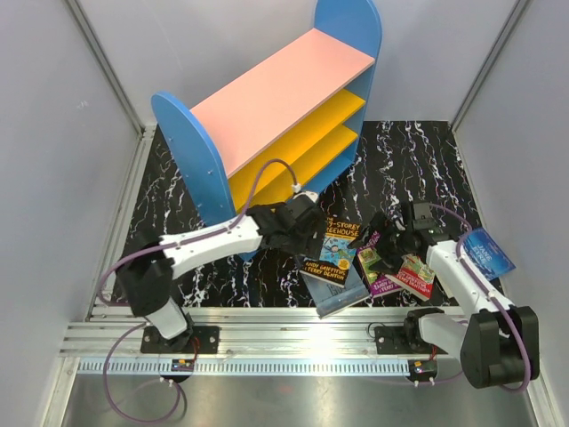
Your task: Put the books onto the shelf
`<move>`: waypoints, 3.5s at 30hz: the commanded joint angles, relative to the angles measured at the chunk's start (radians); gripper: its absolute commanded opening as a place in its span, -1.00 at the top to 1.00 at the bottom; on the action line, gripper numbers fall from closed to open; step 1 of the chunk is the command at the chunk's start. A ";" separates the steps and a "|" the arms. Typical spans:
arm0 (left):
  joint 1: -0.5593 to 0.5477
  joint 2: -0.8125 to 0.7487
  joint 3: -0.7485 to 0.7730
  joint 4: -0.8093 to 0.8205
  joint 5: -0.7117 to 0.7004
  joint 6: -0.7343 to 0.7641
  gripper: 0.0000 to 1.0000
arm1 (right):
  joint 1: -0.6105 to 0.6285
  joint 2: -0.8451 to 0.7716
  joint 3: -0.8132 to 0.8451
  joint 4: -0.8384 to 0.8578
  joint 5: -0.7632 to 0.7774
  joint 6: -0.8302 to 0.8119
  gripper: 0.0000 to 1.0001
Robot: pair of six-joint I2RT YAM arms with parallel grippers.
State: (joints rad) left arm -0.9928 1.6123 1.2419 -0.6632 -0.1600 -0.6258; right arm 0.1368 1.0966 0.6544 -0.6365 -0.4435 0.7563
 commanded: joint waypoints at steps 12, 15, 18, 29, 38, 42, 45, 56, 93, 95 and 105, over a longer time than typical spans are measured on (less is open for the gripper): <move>0.095 0.241 0.139 0.145 0.145 0.150 -0.97 | 0.007 0.088 -0.277 0.517 0.054 0.271 -1.00; 0.106 0.259 0.136 0.145 0.155 0.159 -0.97 | 0.026 0.137 -0.308 0.607 0.074 0.308 -0.99; 0.108 0.277 0.139 0.143 0.191 0.164 -0.96 | 0.076 0.210 -0.306 0.673 0.109 0.334 -1.00; 0.102 0.311 0.198 0.145 0.249 0.155 -0.92 | 0.196 0.292 -0.211 0.512 0.333 0.287 -0.99; 0.011 0.345 0.249 0.125 0.277 0.163 -0.79 | 0.195 0.333 -0.191 0.498 0.394 0.271 -0.60; -0.013 0.345 0.225 0.129 0.277 0.143 -0.77 | 0.195 0.333 -0.222 0.534 0.379 0.284 0.12; -0.014 0.333 0.203 0.136 0.280 0.132 -0.77 | 0.195 0.274 -0.236 0.514 0.370 0.288 0.61; -0.015 0.203 0.237 0.094 0.241 0.087 -0.77 | 0.195 -0.211 -0.122 0.128 0.433 0.244 0.99; 0.069 0.003 0.378 0.528 0.911 -0.202 -0.94 | 0.195 -0.604 0.584 -0.471 0.319 0.163 0.99; 0.071 0.009 0.380 0.519 0.953 -0.196 -0.93 | 0.195 -0.609 0.584 -0.456 0.315 0.161 0.99; 0.072 0.047 0.271 0.838 1.113 -0.402 -0.56 | 0.195 -0.601 0.567 -0.402 0.279 0.156 0.99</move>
State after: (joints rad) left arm -0.8883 1.6581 1.5146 -0.0666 0.7887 -0.9134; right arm 0.3271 0.4824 1.2289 -1.1358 -0.0990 0.9119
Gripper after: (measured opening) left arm 0.794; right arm 0.070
